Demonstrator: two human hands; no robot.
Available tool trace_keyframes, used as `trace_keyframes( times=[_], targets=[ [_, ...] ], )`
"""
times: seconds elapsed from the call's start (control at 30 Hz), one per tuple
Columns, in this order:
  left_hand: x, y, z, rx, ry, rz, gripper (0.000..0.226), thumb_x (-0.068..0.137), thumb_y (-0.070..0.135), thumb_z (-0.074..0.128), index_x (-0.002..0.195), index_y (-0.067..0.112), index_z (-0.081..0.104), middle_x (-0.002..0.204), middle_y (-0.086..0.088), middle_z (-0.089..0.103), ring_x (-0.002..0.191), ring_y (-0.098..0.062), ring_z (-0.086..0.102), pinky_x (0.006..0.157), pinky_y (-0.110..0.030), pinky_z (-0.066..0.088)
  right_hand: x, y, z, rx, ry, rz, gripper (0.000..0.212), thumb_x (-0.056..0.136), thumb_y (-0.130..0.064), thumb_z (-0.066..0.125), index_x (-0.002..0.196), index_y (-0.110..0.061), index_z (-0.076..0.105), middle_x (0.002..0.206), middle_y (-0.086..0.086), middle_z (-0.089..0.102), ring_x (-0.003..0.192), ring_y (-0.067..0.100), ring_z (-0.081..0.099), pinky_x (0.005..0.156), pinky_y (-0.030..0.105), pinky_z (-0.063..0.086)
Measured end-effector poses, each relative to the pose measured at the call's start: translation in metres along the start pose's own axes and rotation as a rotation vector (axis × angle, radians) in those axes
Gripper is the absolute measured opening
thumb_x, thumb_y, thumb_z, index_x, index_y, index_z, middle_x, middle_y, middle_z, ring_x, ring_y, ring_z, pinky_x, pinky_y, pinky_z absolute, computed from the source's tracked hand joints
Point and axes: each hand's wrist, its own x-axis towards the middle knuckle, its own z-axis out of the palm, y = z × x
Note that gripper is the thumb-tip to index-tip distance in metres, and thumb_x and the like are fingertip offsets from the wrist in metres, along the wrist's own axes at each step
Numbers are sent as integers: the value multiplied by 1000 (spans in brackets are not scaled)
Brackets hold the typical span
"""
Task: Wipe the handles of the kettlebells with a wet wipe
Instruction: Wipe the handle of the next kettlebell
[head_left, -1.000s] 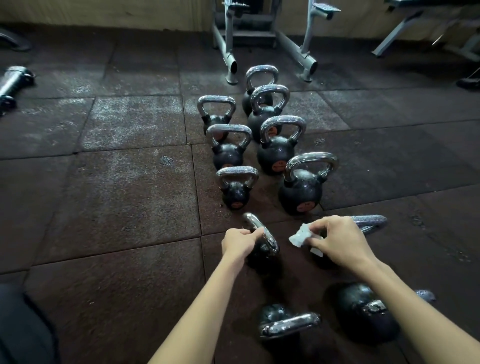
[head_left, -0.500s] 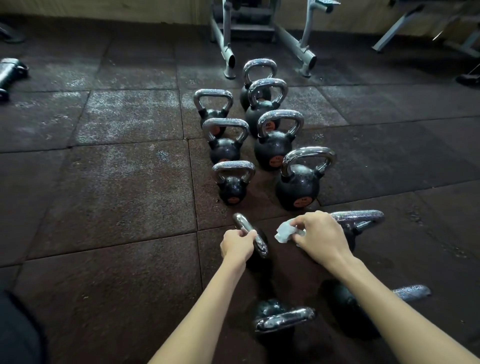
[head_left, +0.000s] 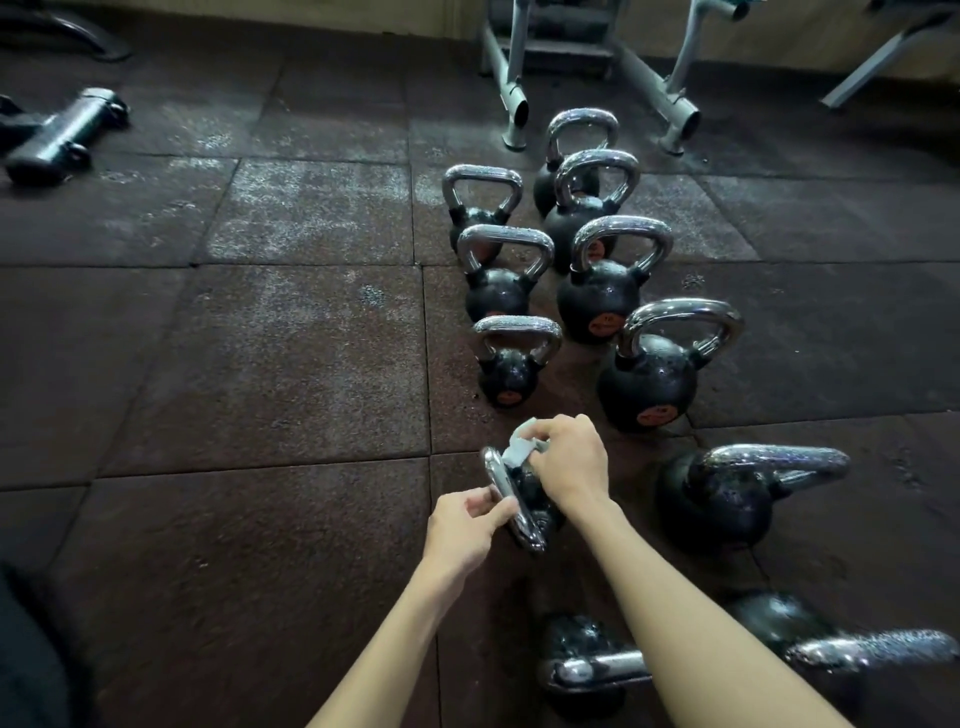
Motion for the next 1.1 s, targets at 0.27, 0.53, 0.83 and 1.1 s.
trace_keyframes(
  times=[0.27,0.53,0.83,1.1],
  targets=[
    [-4,-12,-6,-15,7,5,9,90,31,77,94,26,83,93,15,80,100,2,72,99,-30,54,2,3,18,271,-160,70,18,84,-24,73,95,-35,83,84,-11,79,77,2,69,69,18,51],
    [-4,-13,-6,-27,-20,-10,18,86,35,77,102,28,82,97,15,80,101,1,72,104,-35,54,7,18,22,511,-178,182,17,77,-30,88,93,-33,83,86,-14,78,86,1,71,79,18,50],
    [-5,-10,-10,-106,-42,17,9,92,26,75,94,31,82,98,14,80,107,-4,71,107,-34,51,24,27,25,578,-248,234,54,71,-15,94,109,-27,58,77,3,77,73,11,73,69,28,55],
    [-2,-6,-16,-85,-51,22,10,94,29,73,98,31,82,98,15,80,106,-2,71,108,-34,50,26,21,34,409,-268,104,19,83,-19,85,102,-25,83,94,-10,76,93,7,71,87,26,55]
  ],
)
